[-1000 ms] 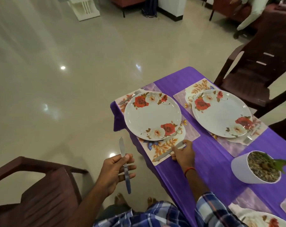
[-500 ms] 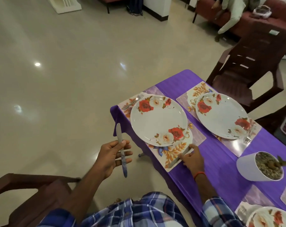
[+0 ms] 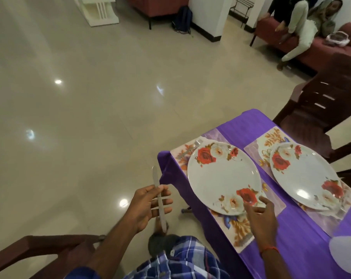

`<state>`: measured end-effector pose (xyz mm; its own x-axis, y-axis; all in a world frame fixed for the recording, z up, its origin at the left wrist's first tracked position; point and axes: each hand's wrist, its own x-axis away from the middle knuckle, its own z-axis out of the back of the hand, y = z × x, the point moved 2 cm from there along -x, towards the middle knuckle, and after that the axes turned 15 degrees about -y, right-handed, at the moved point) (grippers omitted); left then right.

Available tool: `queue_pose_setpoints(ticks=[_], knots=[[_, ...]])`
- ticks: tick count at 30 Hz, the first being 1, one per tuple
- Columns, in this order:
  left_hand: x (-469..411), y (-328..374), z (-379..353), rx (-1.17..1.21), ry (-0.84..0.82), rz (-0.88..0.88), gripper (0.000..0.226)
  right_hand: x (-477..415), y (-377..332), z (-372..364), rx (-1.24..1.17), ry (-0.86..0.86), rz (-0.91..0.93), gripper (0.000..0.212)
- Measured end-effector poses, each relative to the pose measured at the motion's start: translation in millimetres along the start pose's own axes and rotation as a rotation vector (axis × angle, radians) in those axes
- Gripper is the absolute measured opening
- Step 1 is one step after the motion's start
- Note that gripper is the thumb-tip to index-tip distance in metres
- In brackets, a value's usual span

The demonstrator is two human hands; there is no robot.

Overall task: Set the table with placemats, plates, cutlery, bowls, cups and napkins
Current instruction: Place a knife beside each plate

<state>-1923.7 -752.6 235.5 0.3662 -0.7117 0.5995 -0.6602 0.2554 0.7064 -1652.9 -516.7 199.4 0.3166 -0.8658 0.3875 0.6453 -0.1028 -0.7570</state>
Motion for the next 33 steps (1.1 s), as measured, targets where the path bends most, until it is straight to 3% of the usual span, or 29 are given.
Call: queue_pose_setpoints(ticks=[3,9,15,18,23,29,33], knots=[[-25,30,12,-0.035,-0.023,0.012,0.024,-18,-66,-38,-0.036,-0.060,0.159,0.035],[-61,113,30,-0.081,-0.067,-0.004,0.025,-64,-203,-132,-0.135,-0.348,0.320,0.017],[-86,178,50,-0.059,-0.107,-0.078,0.023,-77,-308,-221,-0.162,-0.810,0.307,0.019],[-98,197,67,-0.081,-0.121,-0.077,0.023,-81,-338,-257,-0.181,-0.922,0.333,0.019],[-138,236,106,-0.096,-0.172,-0.037,0.024,-108,-372,-302,-0.231,-0.869,0.321,0.013],[-204,325,156,-0.160,-0.320,-0.005,0.023,-160,-428,-336,-0.461,-0.540,0.239,0.012],[-234,373,184,-0.222,-0.390,0.007,0.022,-176,-463,-354,-0.582,-0.421,0.268,0.008]])
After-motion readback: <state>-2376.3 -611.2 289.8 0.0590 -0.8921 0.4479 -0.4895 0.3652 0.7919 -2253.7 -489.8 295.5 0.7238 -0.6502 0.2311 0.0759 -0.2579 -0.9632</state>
